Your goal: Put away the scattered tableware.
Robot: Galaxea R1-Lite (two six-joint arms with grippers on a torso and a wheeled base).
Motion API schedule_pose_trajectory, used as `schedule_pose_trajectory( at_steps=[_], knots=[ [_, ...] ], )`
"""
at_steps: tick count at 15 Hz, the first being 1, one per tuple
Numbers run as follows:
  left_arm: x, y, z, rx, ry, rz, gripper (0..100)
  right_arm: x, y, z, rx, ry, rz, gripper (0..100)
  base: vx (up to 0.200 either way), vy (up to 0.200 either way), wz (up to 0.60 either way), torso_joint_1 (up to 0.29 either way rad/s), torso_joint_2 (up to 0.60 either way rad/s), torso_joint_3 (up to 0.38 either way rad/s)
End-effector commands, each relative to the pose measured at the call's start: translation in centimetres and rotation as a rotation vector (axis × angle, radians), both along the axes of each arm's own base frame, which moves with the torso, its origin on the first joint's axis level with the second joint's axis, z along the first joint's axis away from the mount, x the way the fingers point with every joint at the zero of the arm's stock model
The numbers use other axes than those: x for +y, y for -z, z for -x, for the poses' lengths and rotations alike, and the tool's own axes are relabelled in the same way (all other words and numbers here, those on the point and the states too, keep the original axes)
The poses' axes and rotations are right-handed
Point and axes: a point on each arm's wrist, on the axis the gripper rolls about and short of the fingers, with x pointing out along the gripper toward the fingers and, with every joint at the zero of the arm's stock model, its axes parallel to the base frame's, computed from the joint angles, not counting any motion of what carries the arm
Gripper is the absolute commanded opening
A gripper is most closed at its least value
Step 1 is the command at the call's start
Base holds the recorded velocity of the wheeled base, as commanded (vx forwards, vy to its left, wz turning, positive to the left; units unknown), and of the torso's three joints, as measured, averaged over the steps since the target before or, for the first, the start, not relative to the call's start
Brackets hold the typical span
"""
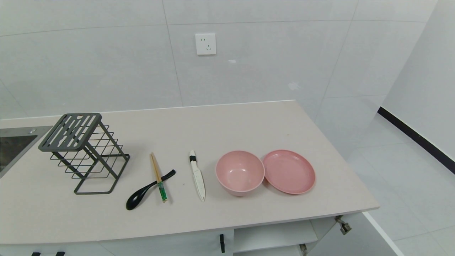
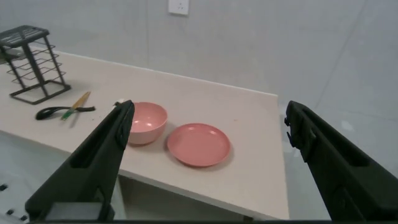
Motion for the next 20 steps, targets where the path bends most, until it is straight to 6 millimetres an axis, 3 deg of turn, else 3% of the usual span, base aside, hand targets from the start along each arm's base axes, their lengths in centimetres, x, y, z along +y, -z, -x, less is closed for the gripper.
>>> schedule_pose_trajectory(
  at_steps=[1,7,15,20],
  knots=[
    [0.0,0.0,0.0,0.001,0.0,0.001,100,0.1,-1.7,-3.9,0.176,-0.061,0.003,100,0.0,0.0,0.0,0.0,0.0,0.0],
    [0.0,0.0,0.0,0.001,0.0,0.001,100,0.2,-1.5,-7.0,0.287,-0.07,0.012,100,0.0,0.0,0.0,0.0,0.0,0.0],
    [0.0,0.0,0.0,0.001,0.0,0.001,100,1.4,-1.4,-8.3,0.348,-0.209,0.049,100,0.0,0.0,0.0,0.0,0.0,0.0],
    [0.0,0.0,0.0,-0.001,0.003,-0.004,100,2.1,-2.0,-12.1,0.364,-0.213,0.191,100,0.0,0.0,0.0,0.0,0.0,0.0]
  ],
)
